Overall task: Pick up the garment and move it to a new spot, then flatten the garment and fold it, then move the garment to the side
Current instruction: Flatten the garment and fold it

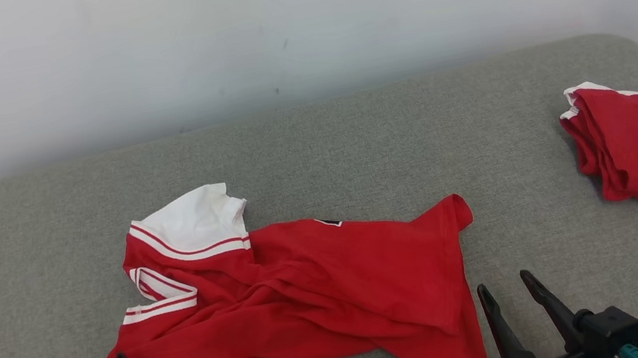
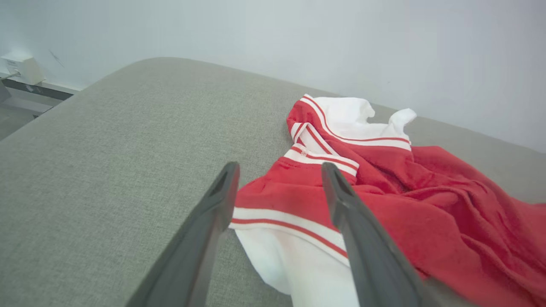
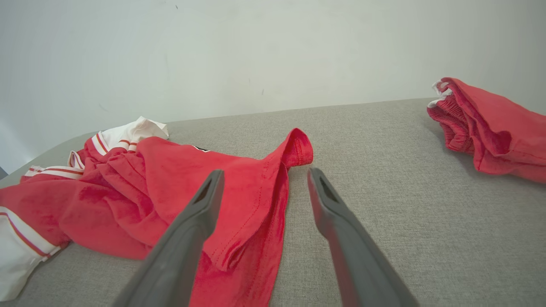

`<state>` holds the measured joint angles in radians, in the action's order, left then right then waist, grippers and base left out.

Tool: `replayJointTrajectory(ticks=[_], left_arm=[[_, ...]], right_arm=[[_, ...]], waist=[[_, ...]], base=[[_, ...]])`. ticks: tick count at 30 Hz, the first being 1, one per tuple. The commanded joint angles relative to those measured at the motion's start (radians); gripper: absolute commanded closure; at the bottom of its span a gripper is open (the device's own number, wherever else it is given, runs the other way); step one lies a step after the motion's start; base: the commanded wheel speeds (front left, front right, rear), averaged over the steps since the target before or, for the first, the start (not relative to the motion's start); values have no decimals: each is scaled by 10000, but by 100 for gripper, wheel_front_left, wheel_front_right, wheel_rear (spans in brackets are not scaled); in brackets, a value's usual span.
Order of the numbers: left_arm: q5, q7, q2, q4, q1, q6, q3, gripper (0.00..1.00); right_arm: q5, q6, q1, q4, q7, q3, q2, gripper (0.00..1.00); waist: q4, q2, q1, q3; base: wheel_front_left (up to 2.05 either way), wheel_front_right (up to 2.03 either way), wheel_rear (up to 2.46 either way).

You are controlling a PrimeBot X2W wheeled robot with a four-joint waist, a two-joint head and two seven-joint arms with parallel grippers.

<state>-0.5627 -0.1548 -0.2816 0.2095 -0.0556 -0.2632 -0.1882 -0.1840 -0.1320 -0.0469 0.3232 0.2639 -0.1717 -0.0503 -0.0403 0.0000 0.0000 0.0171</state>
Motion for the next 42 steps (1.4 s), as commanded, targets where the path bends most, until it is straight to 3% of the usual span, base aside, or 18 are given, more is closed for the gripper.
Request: replayJointTrajectory(ticks=[1,8,14,26,31,38,42], left_arm=[[-82,-365,4,-89,206,133,93,0],[1055,-1105,-27,-1084,548,988,397,0],[2479,-1089,454,-1654,1080,1692,822,0],[3400,-1093,1634,-1859,1925,2640,1837,0],[3692,-1093,1923,-1813,1960,2980,2045,0],[3781,-1092,2184,-1819,1859,3196,2217,0],[3880,-1094,2241,-1874,1829,3281,2240,0]], right_arm=[[38,29,106,-6,4,27,1,0],[102,29,162,-42,4,87,1,0],[122,29,168,128,-4,-33,1,0],[-163,30,-123,1018,-1244,-282,1,0],[-1322,30,-571,1538,-1983,-293,-2,0],[-1919,30,-1267,2637,-2725,-818,-4,0],[-2011,30,-1589,3062,-2521,-941,-7,0]], waist=[[15,0,0,-29],[185,0,0,-150],[296,0,0,-246],[473,0,0,-414],[595,0,0,-357],[842,0,0,-243],[979,0,0,-152]], base=[[0,0,0],[0,0,0],[0,0,0],[0,0,0],[0,0,0],[0,0,0],[0,0,0]])
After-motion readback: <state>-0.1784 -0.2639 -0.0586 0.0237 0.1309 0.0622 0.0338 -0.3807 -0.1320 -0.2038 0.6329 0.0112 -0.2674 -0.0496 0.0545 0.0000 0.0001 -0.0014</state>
